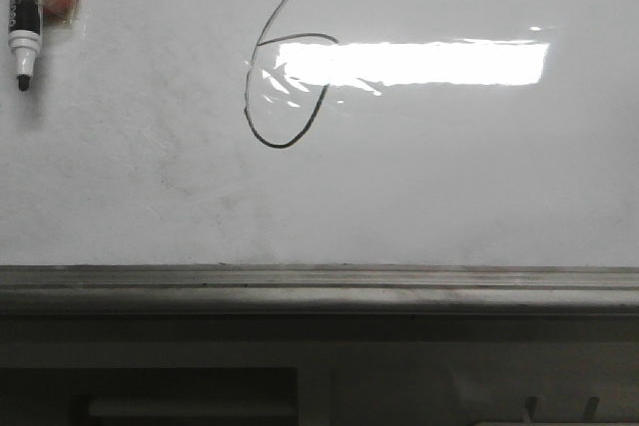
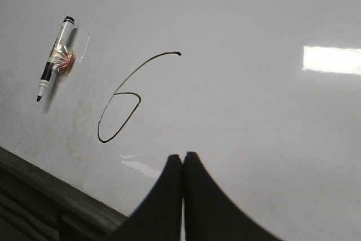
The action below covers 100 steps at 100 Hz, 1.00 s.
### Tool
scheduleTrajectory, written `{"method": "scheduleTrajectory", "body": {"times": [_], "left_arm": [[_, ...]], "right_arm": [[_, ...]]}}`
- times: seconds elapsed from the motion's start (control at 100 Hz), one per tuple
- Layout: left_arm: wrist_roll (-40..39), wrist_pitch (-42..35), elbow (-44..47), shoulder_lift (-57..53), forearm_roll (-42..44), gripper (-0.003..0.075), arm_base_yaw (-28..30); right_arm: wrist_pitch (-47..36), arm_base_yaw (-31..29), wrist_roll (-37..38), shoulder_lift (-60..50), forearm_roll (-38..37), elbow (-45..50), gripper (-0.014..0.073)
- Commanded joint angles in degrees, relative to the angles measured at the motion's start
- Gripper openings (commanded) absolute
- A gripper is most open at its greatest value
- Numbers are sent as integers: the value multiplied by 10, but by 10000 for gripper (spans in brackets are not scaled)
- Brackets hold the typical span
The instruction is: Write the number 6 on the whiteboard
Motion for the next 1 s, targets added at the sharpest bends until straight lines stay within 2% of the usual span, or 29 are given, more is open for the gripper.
{"method": "scheduleTrajectory", "body": {"times": [0.0,0.12,0.22,0.32,0.69,0.77,0.99], "left_arm": [[-1,-35,-16,-11,-5,-20,0],[-22,-19,-12,-10,121,-20,4],[-149,-12,5,-9,292,-20,24],[-258,-23,29,-9,390,-20,65],[-269,-117,122,-10,401,-20,262],[-283,-156,144,-13,401,-20,282],[-287,-141,142,-18,402,-20,285]], "right_arm": [[-36,-5,-6,5,11,-14,-65],[-36,-5,-6,5,11,-14,-65],[-36,-5,-6,5,11,-14,-65],[-36,-5,-6,5,11,-14,-65],[-36,-5,-6,5,11,-14,-65],[-36,-5,-6,5,11,-14,-65],[-36,-5,-6,5,11,-14,-65]]}}
